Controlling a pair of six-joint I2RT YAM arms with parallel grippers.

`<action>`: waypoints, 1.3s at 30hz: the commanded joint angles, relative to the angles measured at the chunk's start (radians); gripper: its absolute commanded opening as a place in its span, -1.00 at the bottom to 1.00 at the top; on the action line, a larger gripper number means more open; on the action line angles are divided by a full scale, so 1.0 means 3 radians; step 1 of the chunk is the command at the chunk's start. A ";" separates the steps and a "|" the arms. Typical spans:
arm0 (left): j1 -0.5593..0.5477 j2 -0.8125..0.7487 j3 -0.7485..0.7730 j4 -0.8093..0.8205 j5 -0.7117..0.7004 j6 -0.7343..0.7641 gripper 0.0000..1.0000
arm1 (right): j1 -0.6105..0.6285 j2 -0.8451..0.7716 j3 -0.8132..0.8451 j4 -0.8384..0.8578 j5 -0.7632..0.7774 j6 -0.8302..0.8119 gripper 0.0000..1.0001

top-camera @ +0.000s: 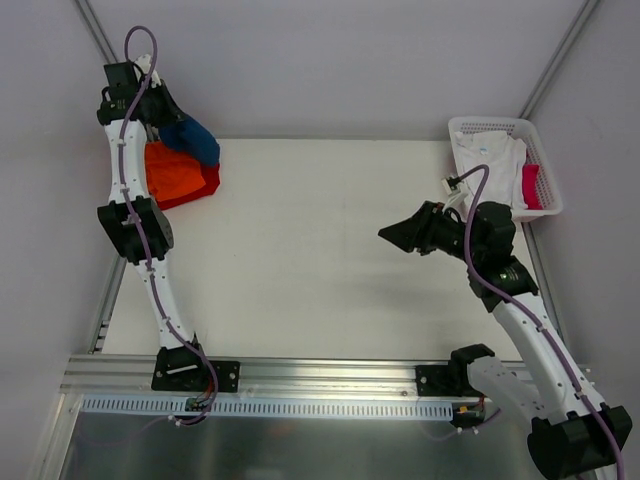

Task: Fold and stack the t-shirts
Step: Put the neatly folded tshirt into the corner of the board with the left arm

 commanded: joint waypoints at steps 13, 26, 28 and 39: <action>-0.0069 -0.0282 -0.0761 0.0196 -0.1019 0.0150 -1.00 | -0.0020 -0.0216 -0.0093 0.0195 -0.0141 0.0098 0.08; 0.0059 -0.0583 -0.1349 0.0175 -0.1791 0.0007 -1.00 | -0.0035 -0.0139 -0.0077 0.0205 -0.0192 0.0057 0.08; 0.0109 -0.0630 -0.1421 0.0165 -0.1878 -0.0049 -1.00 | -0.0040 -0.0134 -0.0077 0.0205 -0.0197 0.0052 0.08; 0.0186 -0.0737 -0.1493 0.0038 -0.2262 -0.0126 -1.00 | -0.0056 -0.0119 -0.0139 0.0307 -0.0269 0.0062 0.08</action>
